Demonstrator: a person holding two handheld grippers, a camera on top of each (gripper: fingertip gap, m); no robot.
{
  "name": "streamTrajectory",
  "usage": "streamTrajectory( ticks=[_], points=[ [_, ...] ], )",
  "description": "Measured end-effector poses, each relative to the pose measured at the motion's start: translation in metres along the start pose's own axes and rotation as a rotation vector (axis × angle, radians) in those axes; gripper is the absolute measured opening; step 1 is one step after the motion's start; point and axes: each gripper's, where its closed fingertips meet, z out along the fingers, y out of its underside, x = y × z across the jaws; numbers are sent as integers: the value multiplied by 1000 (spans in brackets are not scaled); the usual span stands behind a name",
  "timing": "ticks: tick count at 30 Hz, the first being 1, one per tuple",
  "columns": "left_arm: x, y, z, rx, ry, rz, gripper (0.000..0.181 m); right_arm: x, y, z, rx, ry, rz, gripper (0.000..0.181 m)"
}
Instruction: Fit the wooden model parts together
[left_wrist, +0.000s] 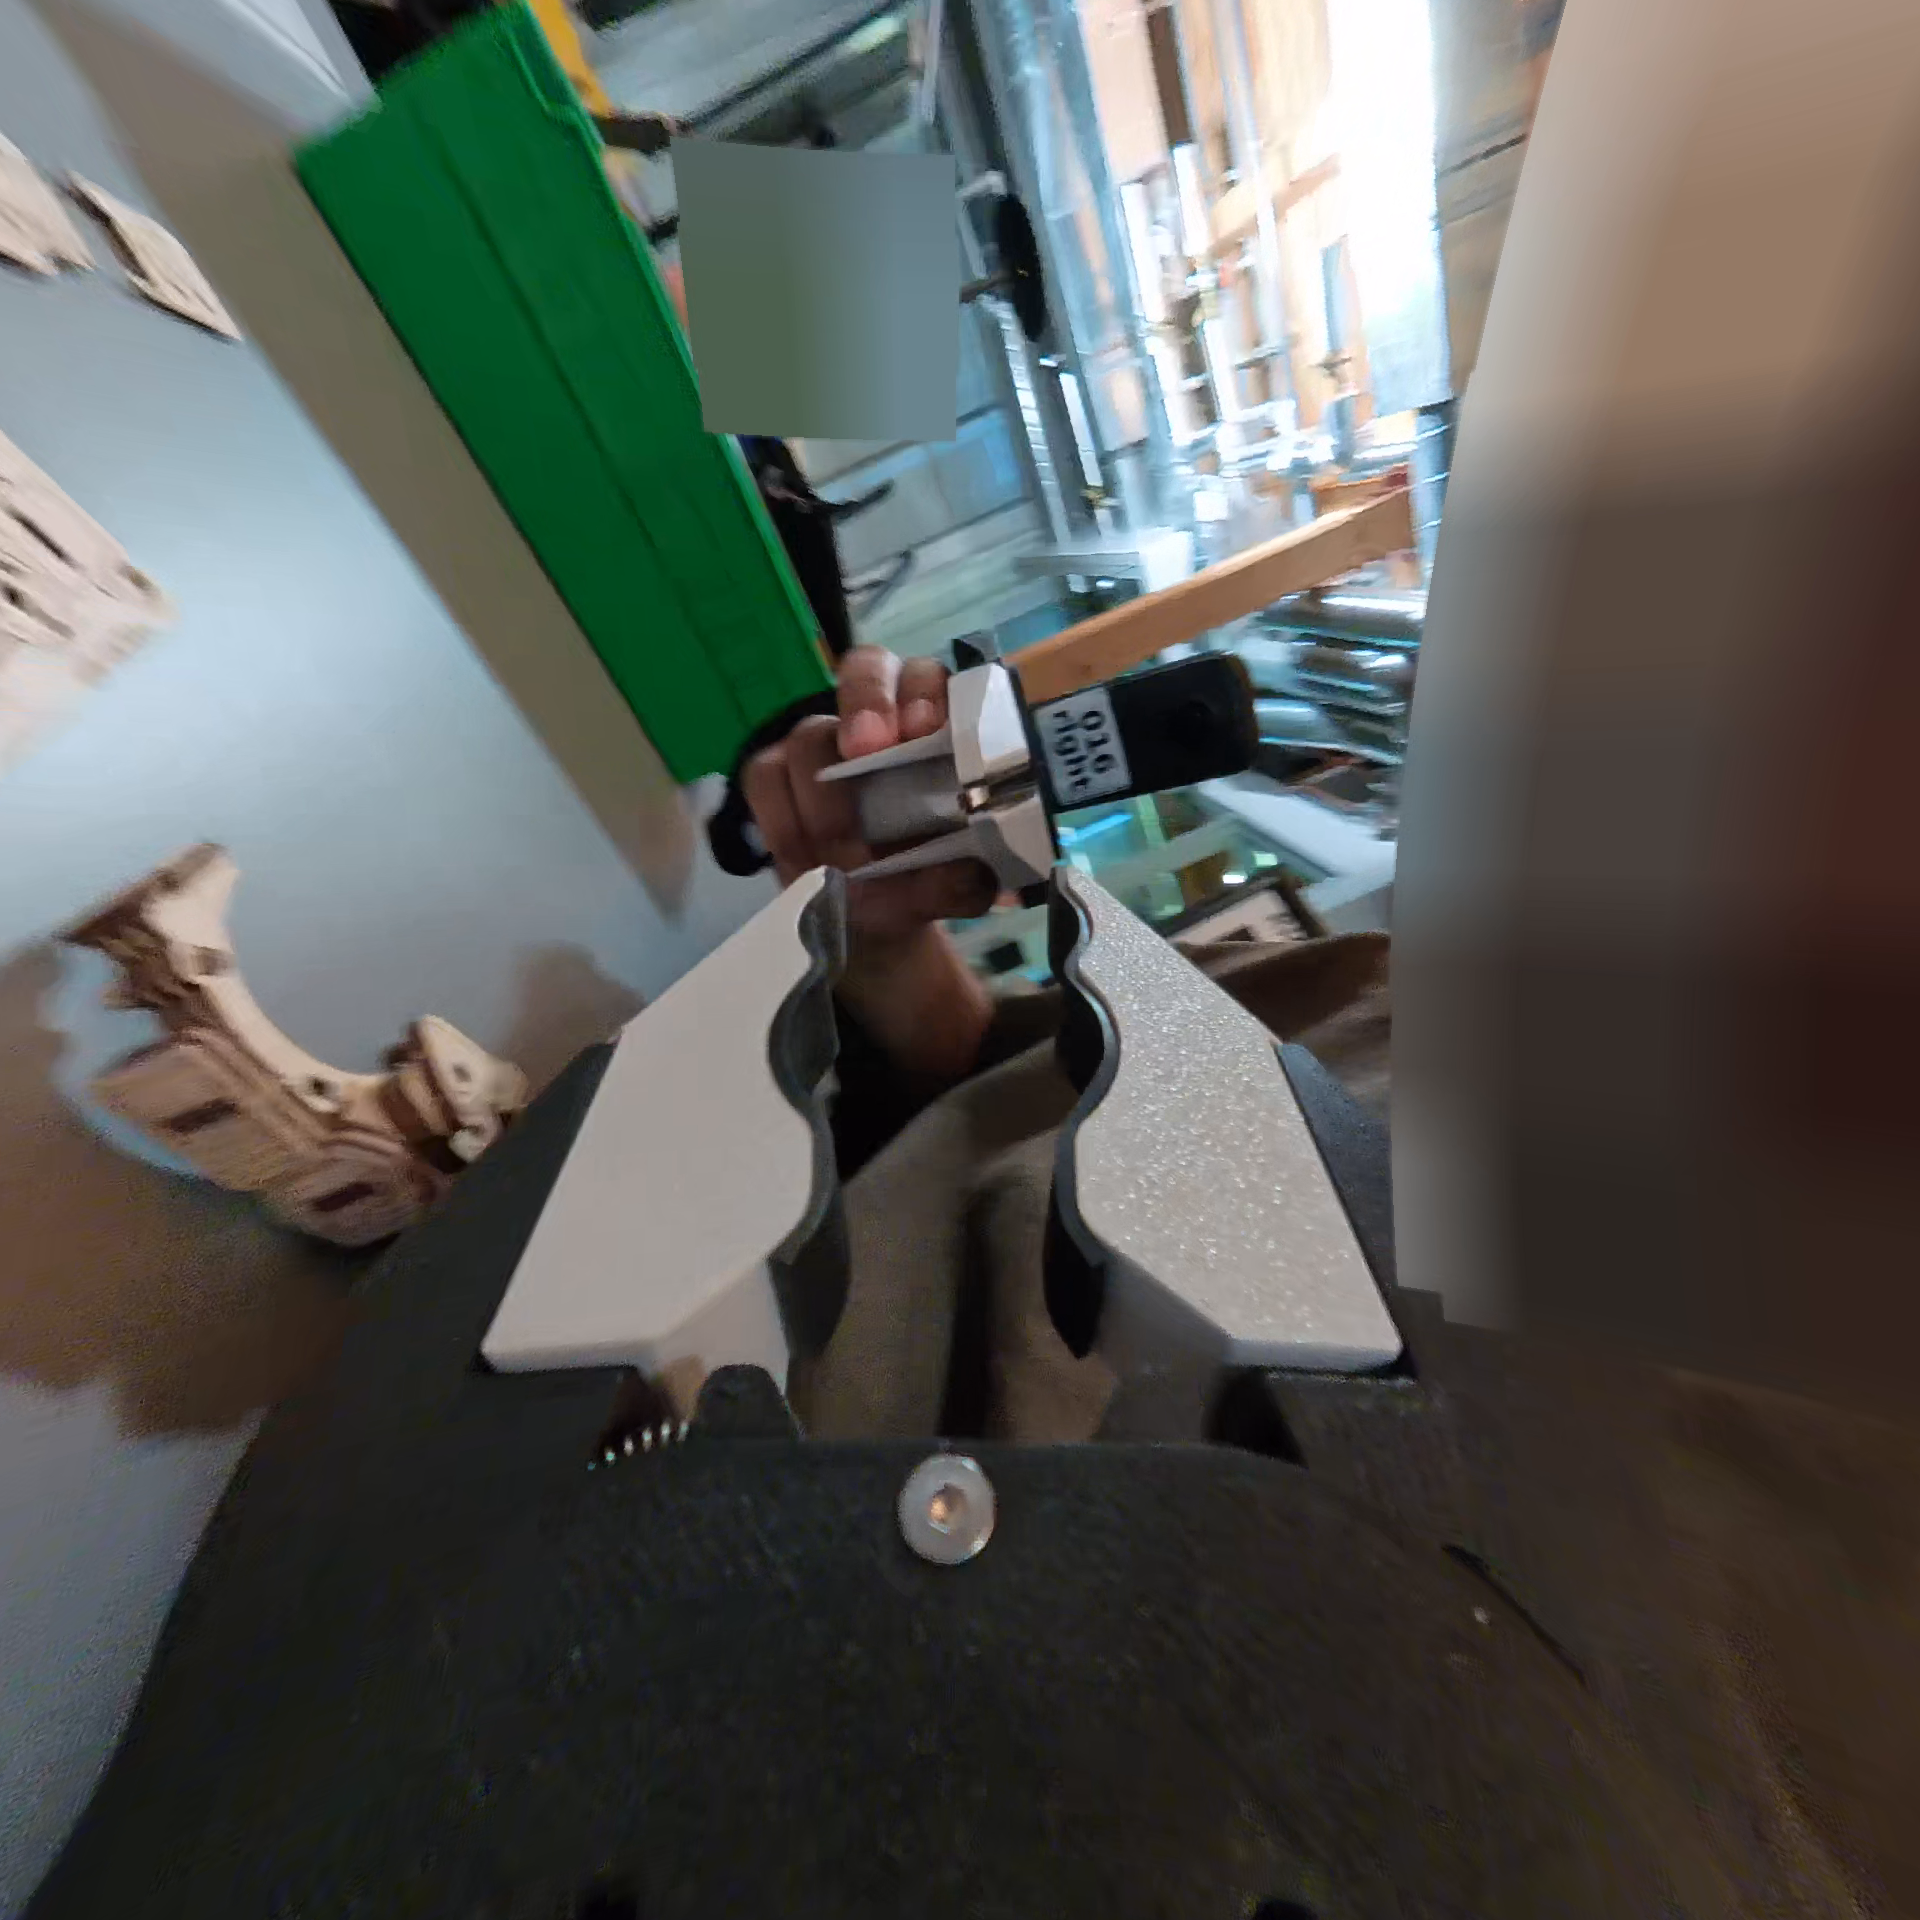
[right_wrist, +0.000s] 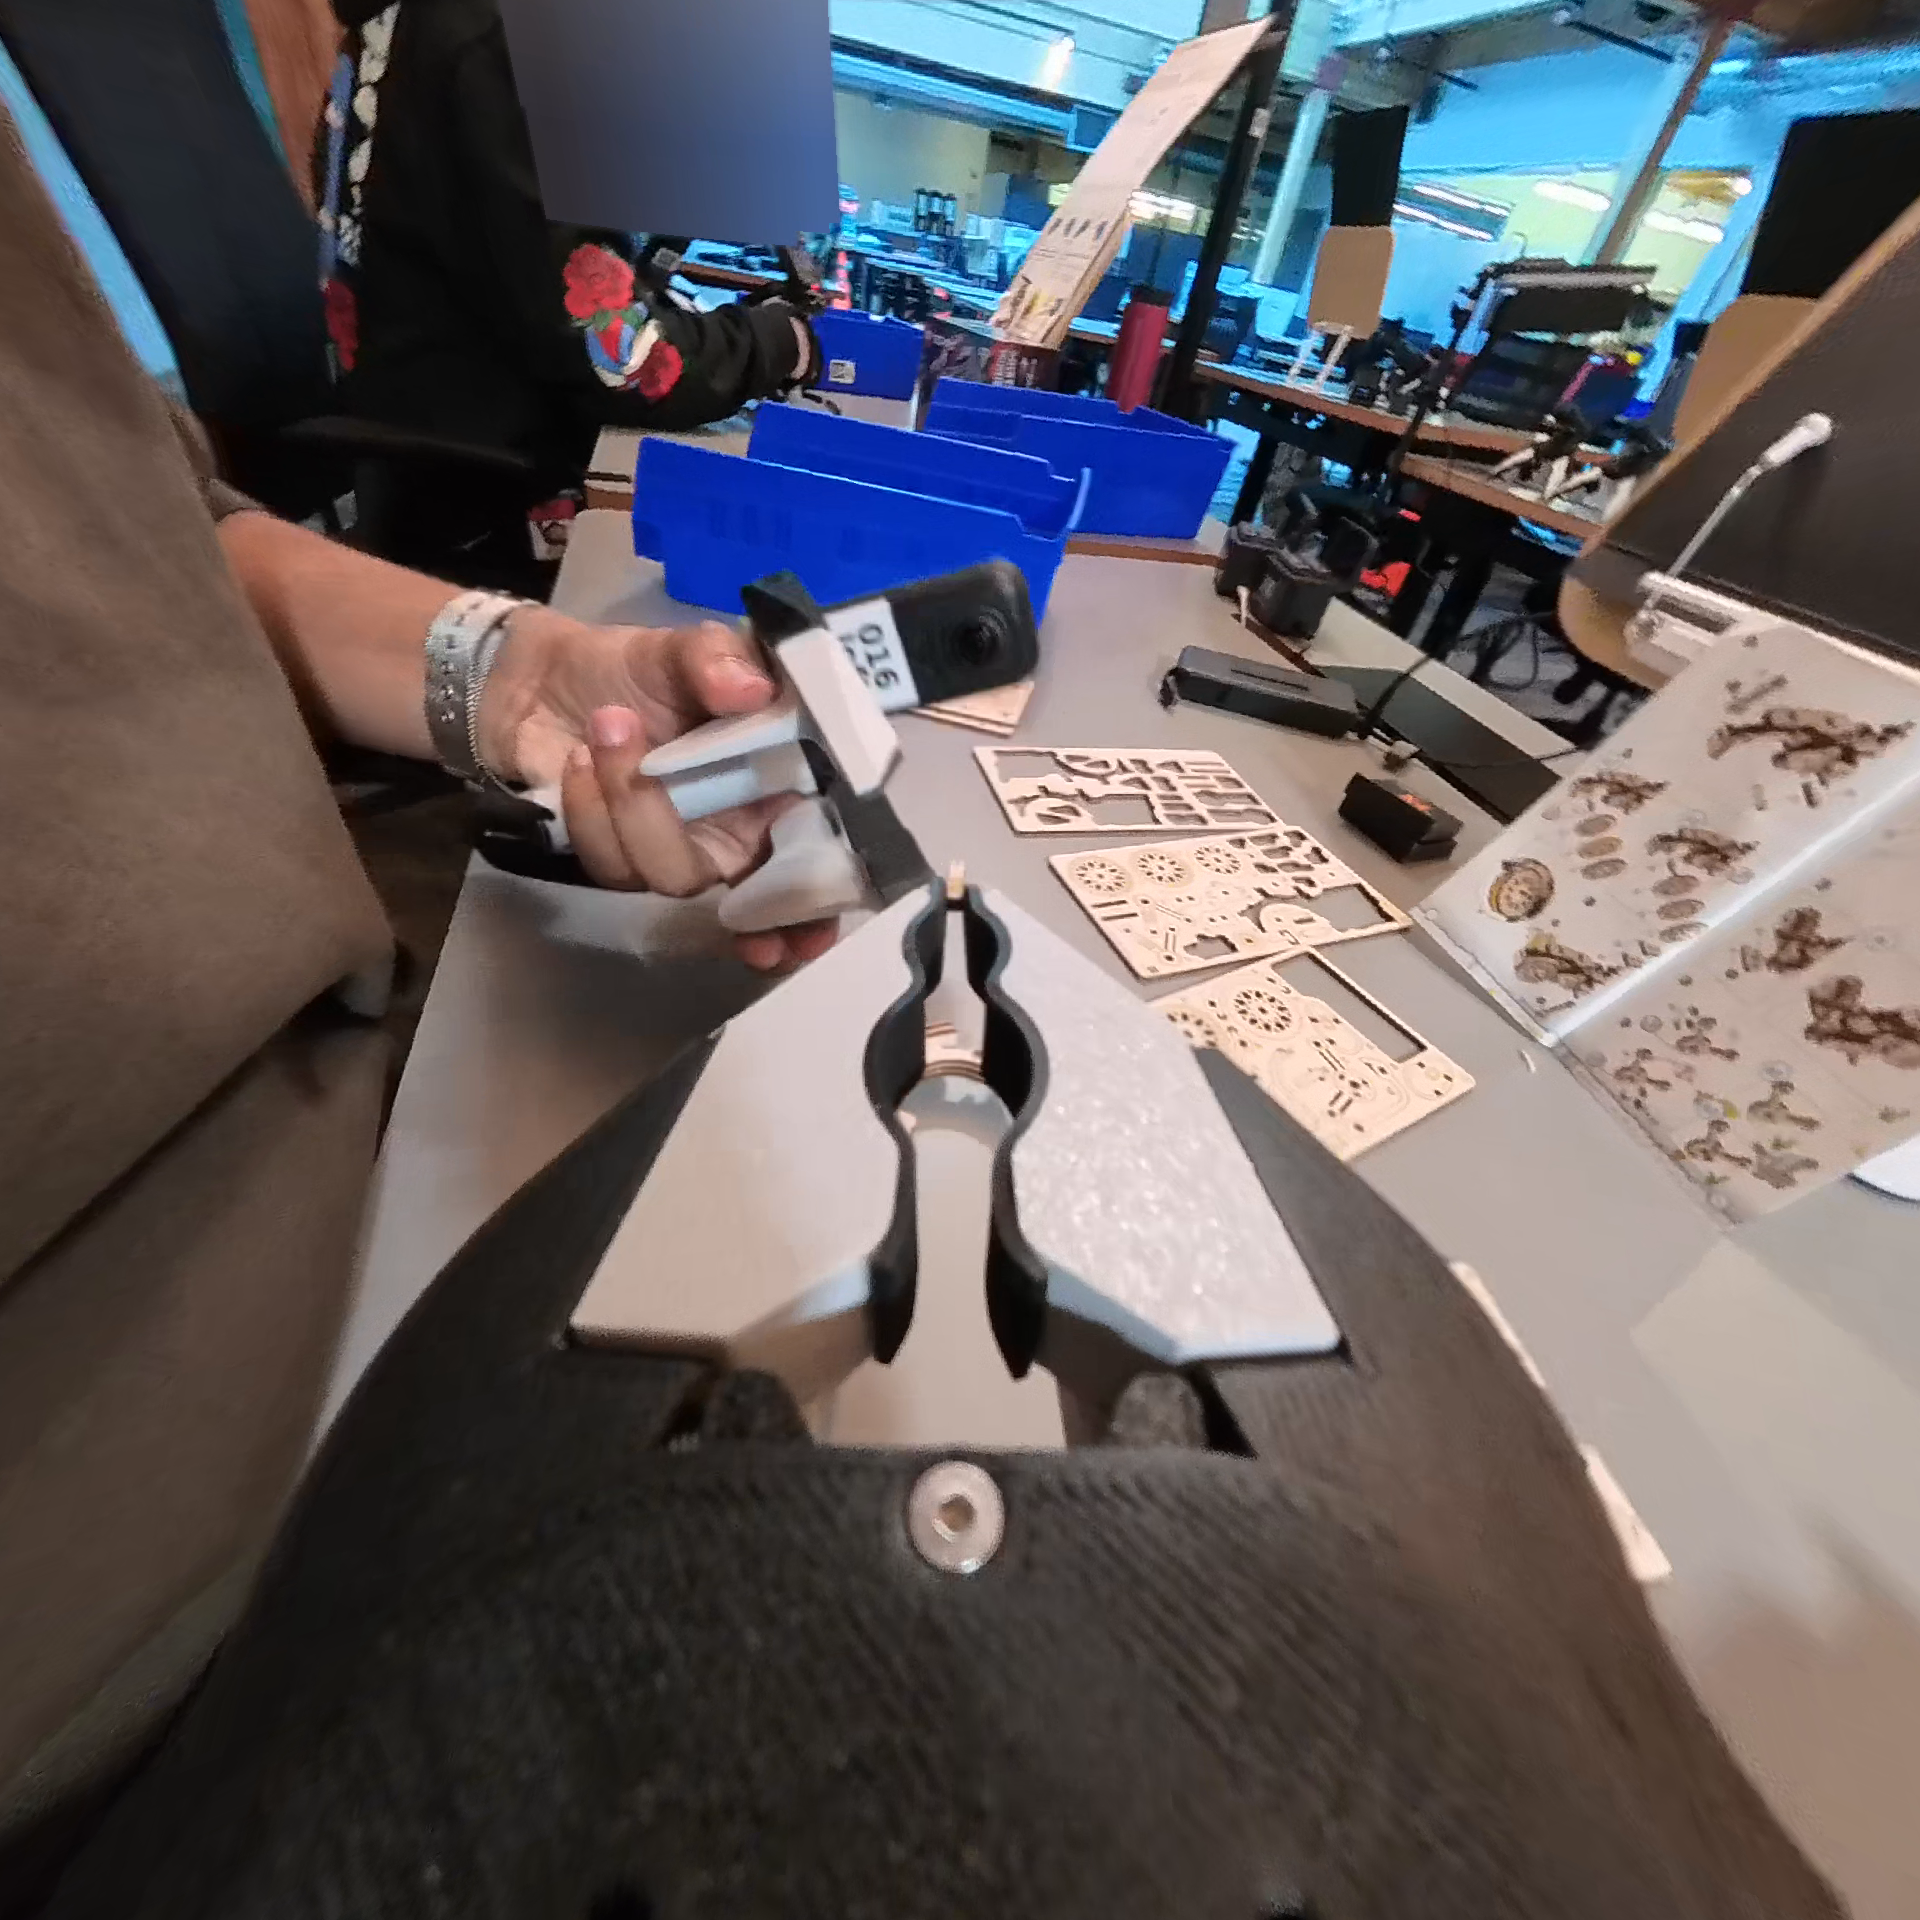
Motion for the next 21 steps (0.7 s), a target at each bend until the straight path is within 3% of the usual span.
streamTrajectory(
  ticks=[5,12,17,21],
  points=[
    [-23,-3,-20,-13,-327,284,40,17,20,0,-76,47,101,0],
    [-64,39,-47,-156,-766,511,47,-5,66,19,-296,-86,159,0],
    [-83,53,-56,-289,-884,581,44,-23,77,25,-361,-177,162,0],
    [-87,58,-51,-323,-879,592,42,-28,93,23,-442,-195,162,0]
  ],
)
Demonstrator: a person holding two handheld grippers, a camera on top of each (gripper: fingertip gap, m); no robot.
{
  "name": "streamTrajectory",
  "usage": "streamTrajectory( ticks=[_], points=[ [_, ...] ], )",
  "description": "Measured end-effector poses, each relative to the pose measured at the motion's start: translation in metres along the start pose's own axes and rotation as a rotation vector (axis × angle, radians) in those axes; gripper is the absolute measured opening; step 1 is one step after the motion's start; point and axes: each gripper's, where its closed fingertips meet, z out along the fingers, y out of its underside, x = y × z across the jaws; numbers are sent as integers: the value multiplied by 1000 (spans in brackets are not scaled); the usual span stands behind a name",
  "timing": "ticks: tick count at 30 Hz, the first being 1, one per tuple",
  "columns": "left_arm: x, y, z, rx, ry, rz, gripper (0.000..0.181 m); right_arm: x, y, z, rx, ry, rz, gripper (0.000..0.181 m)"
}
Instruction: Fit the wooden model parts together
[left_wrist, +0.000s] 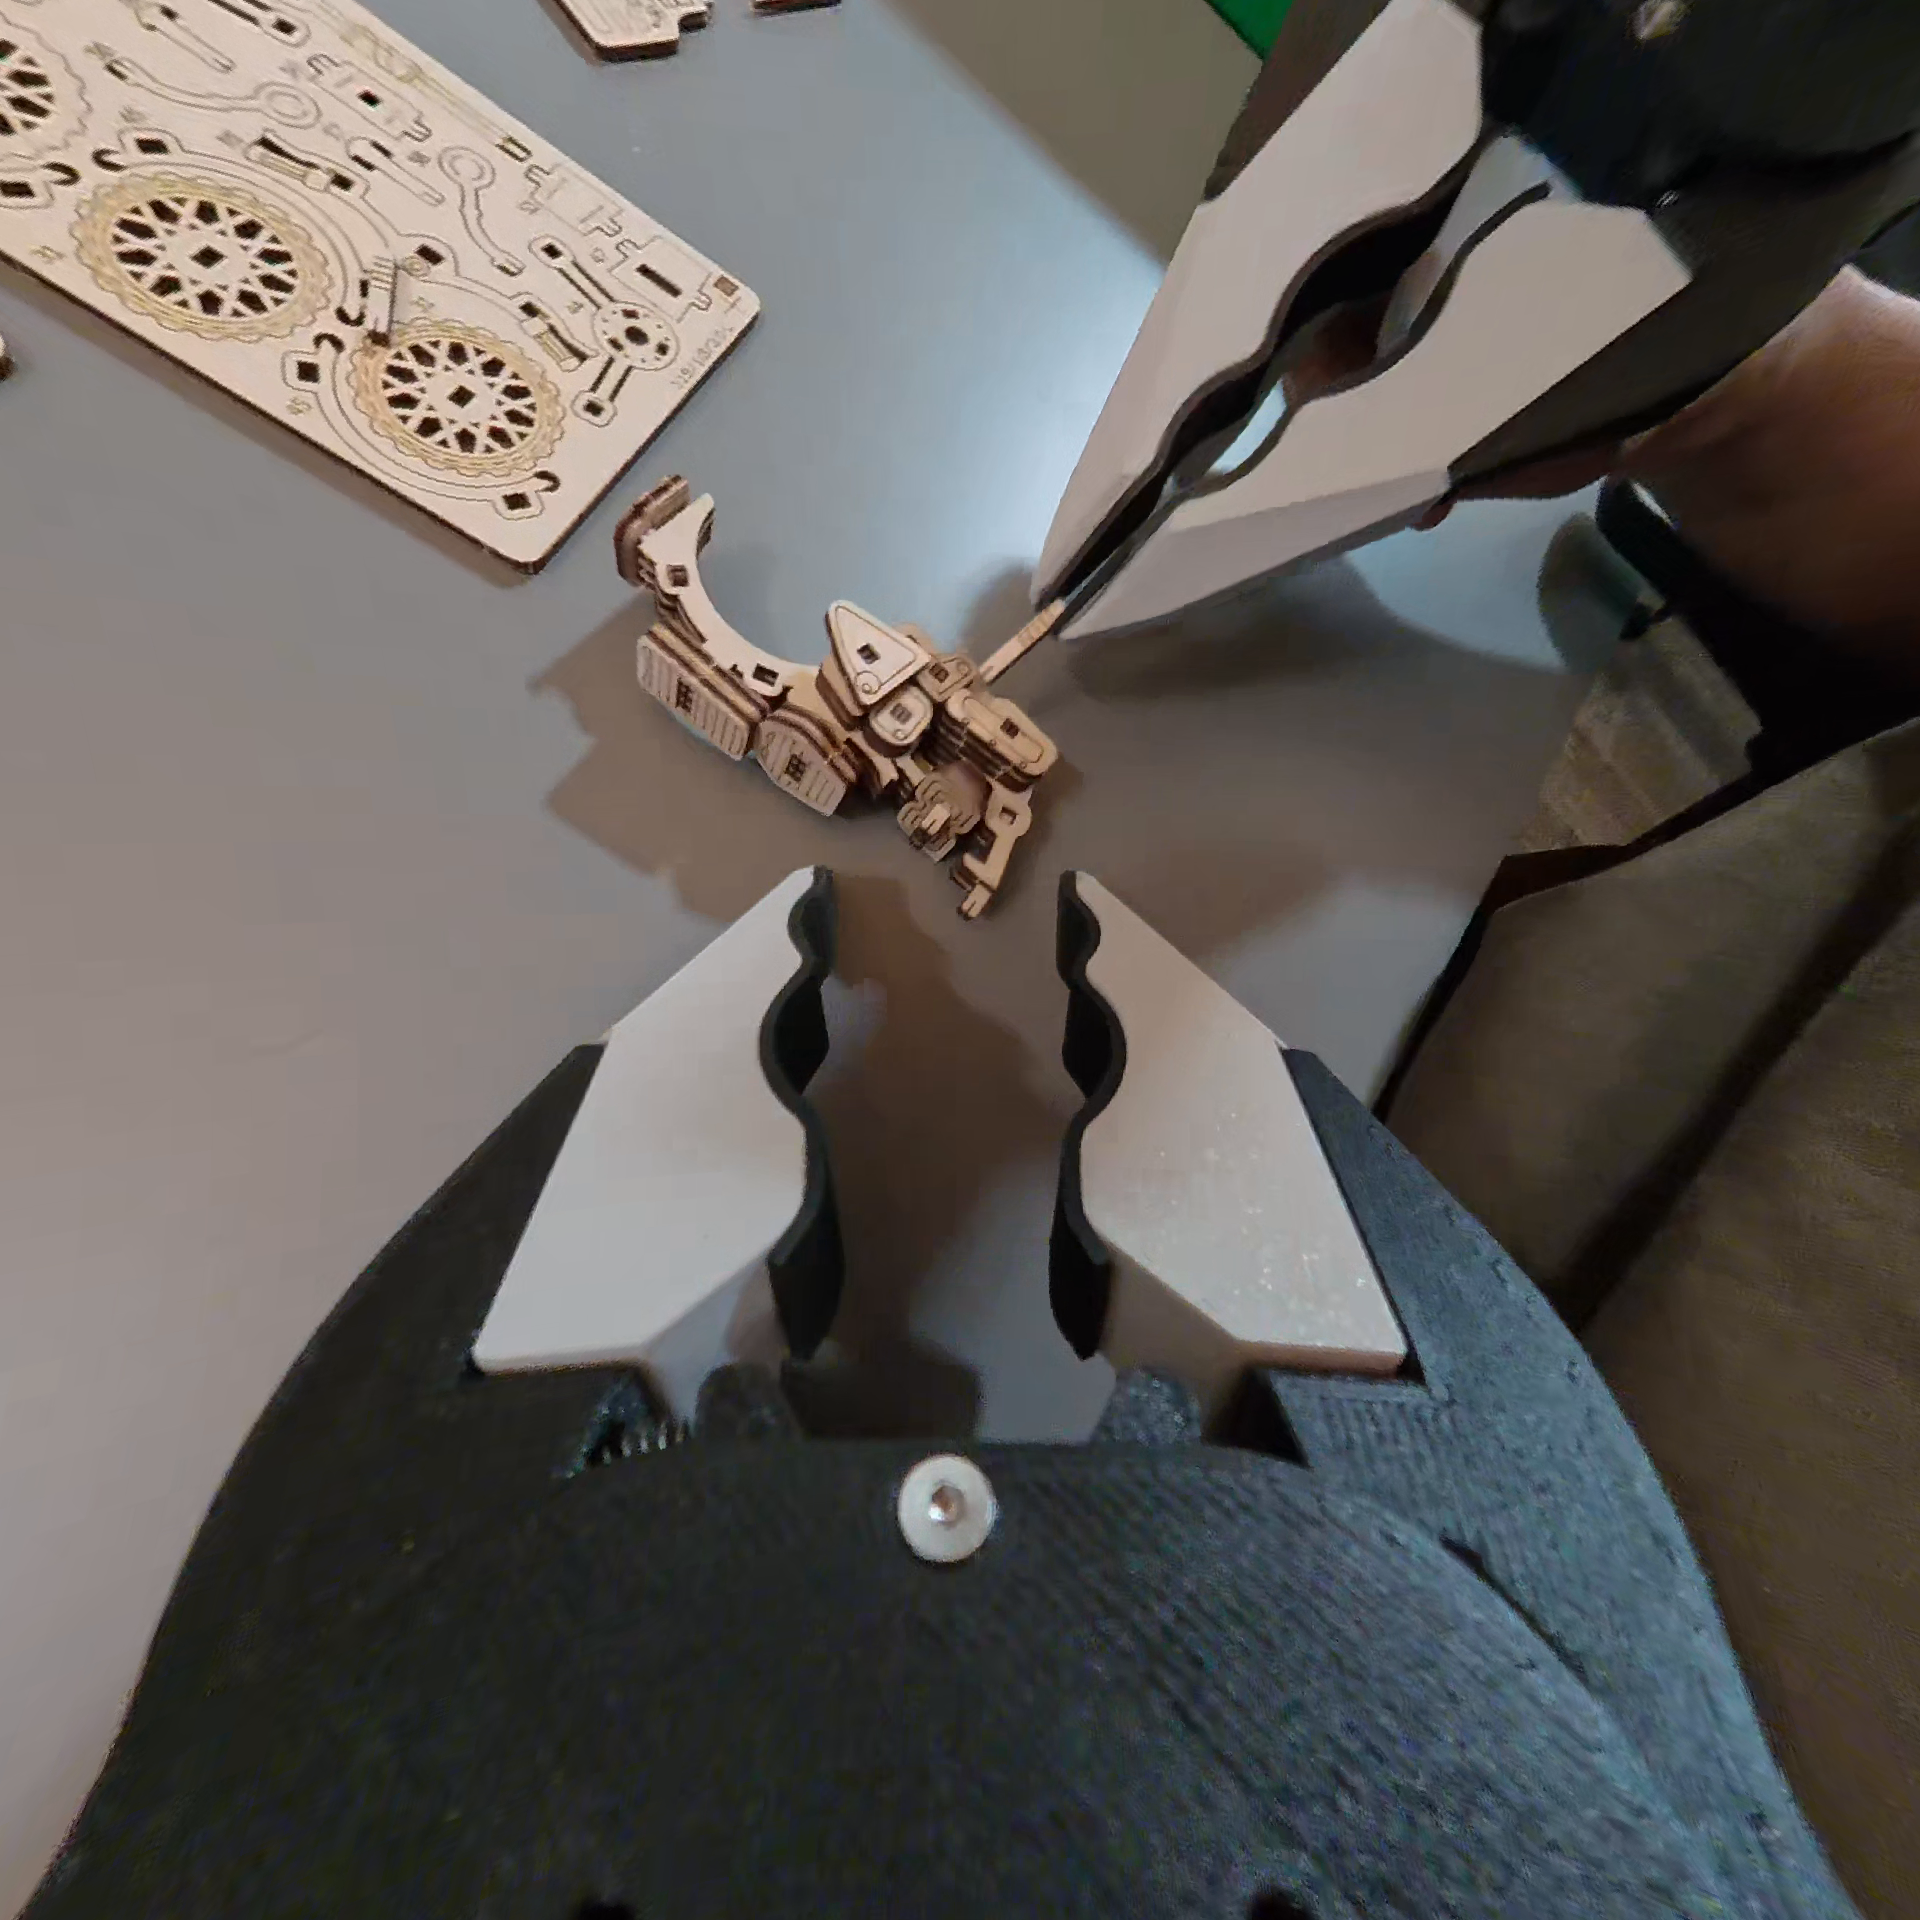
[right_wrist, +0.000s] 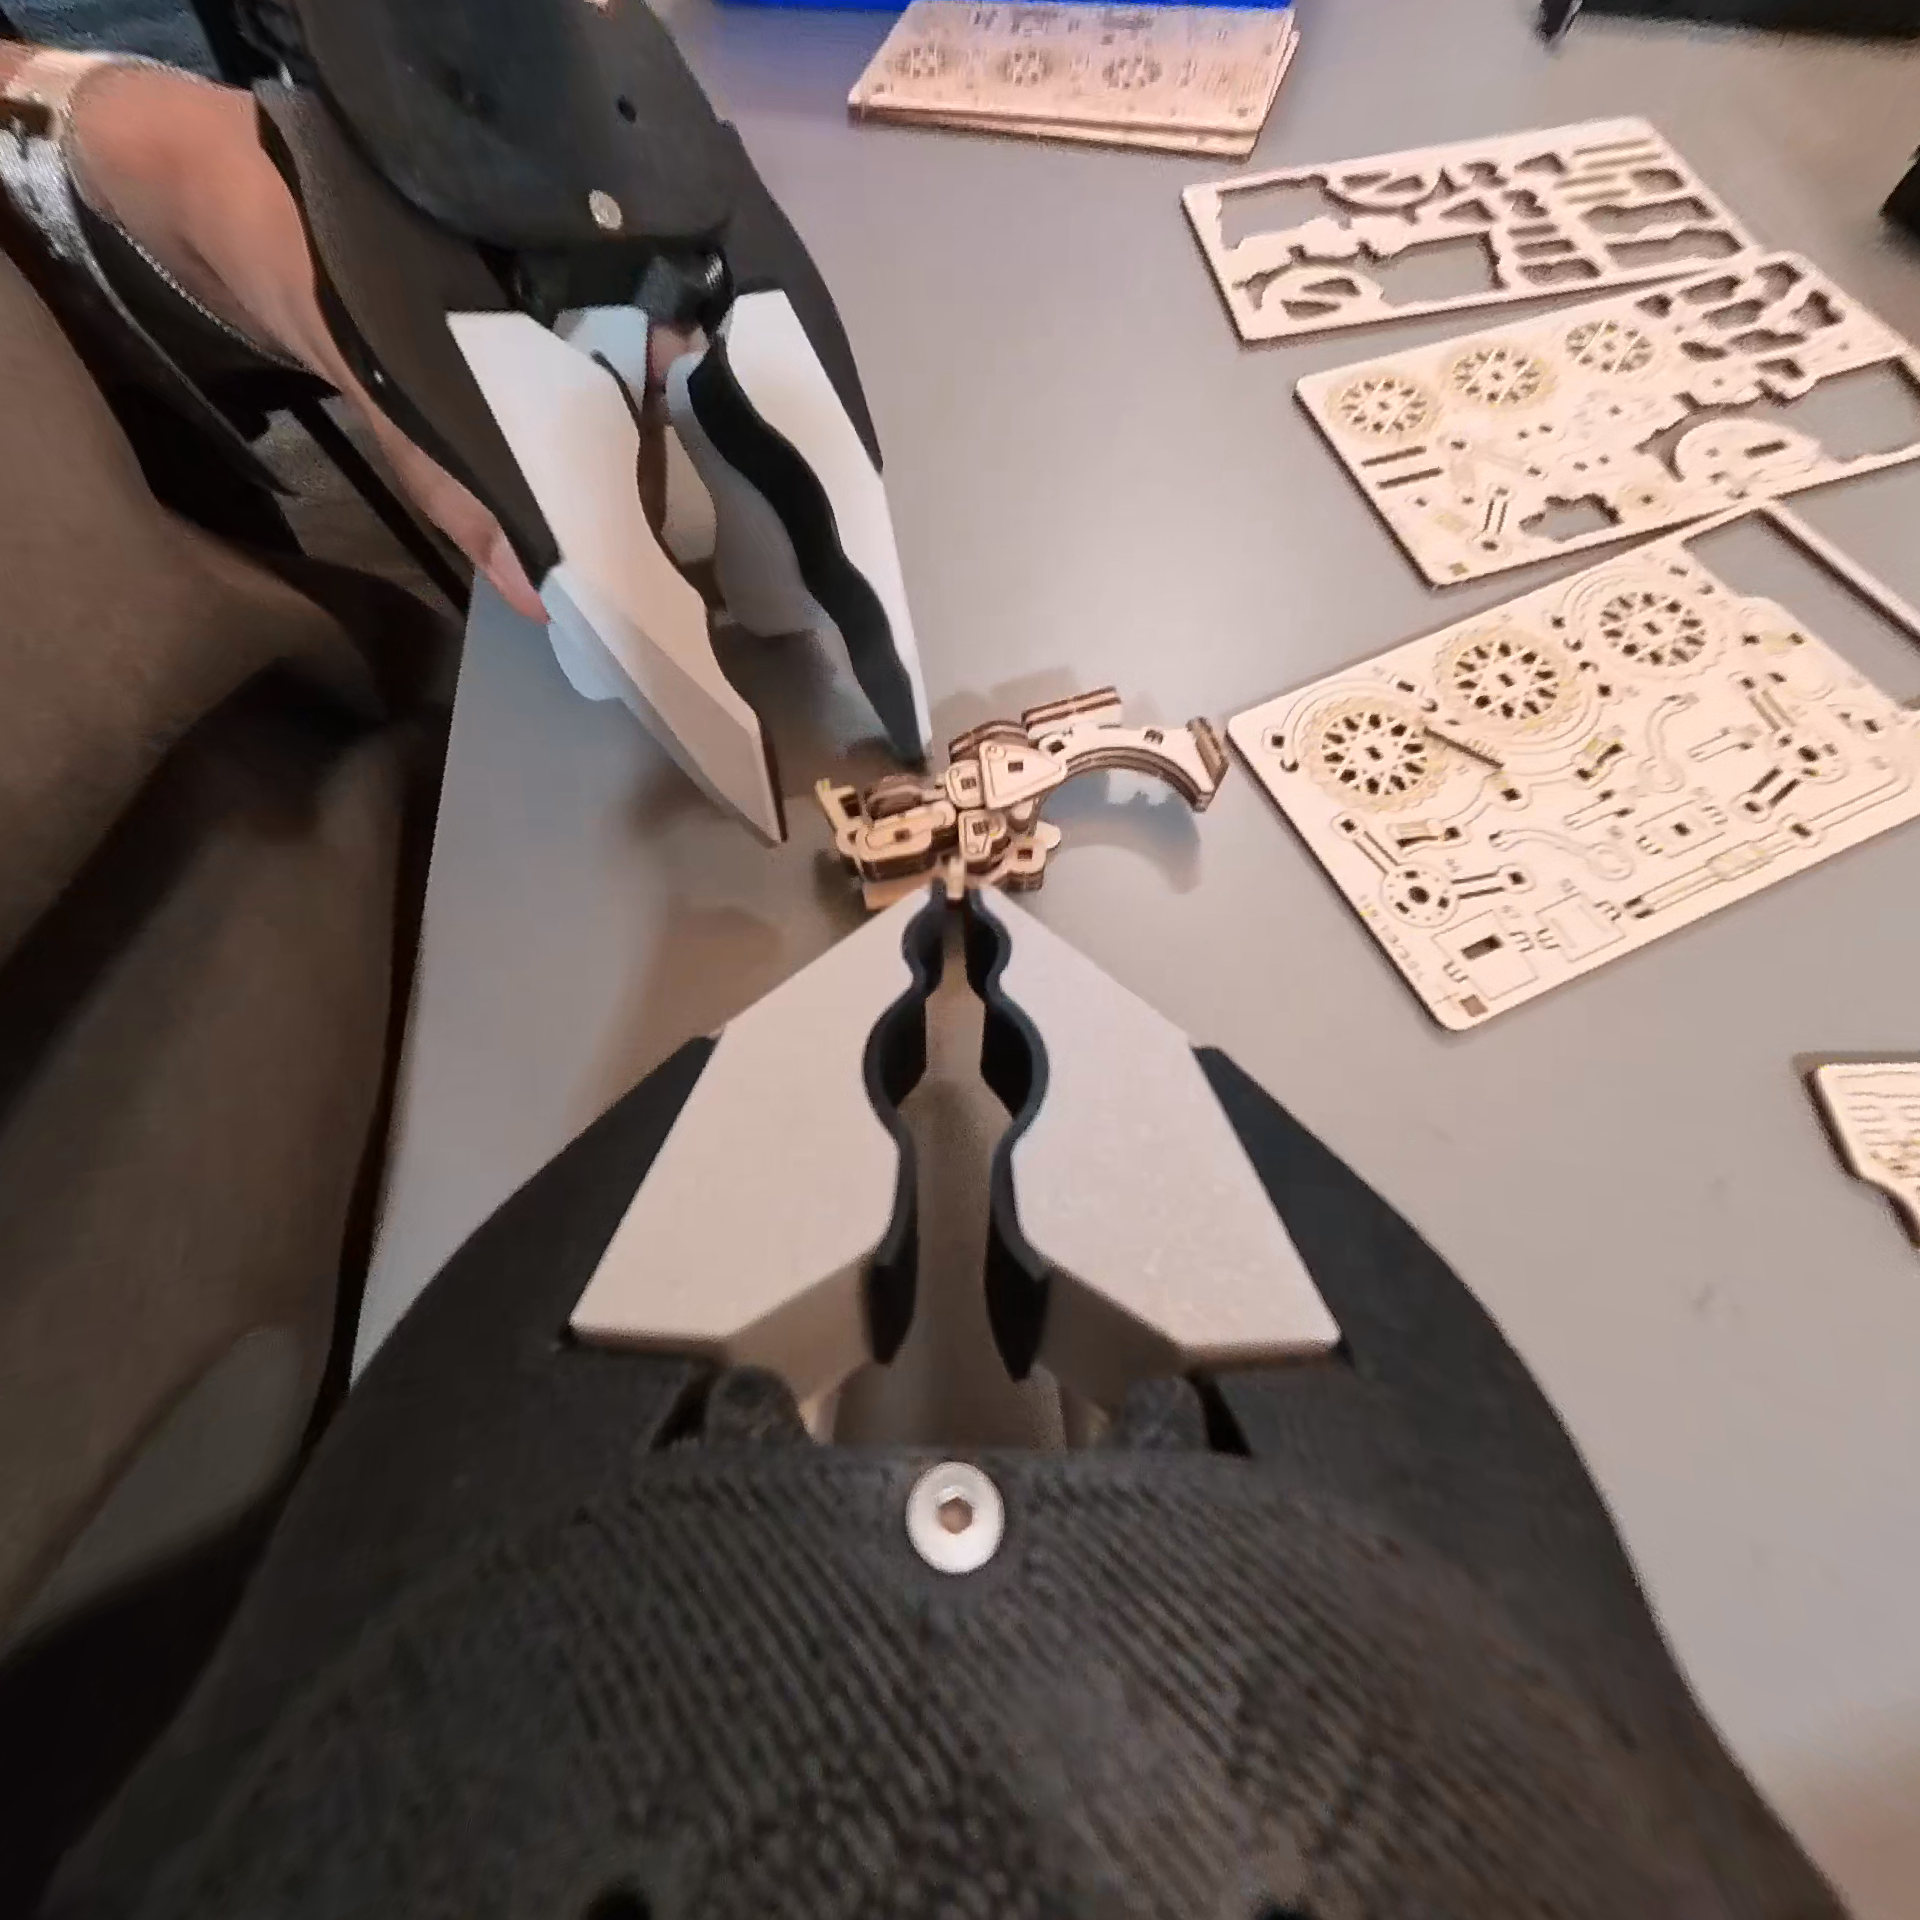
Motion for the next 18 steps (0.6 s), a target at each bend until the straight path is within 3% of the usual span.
streamTrajectory(
  ticks=[18],
  points=[
    [6,-8,12,13,49,-5,40,0,8,4,-27,-23,27,1]
  ],
)
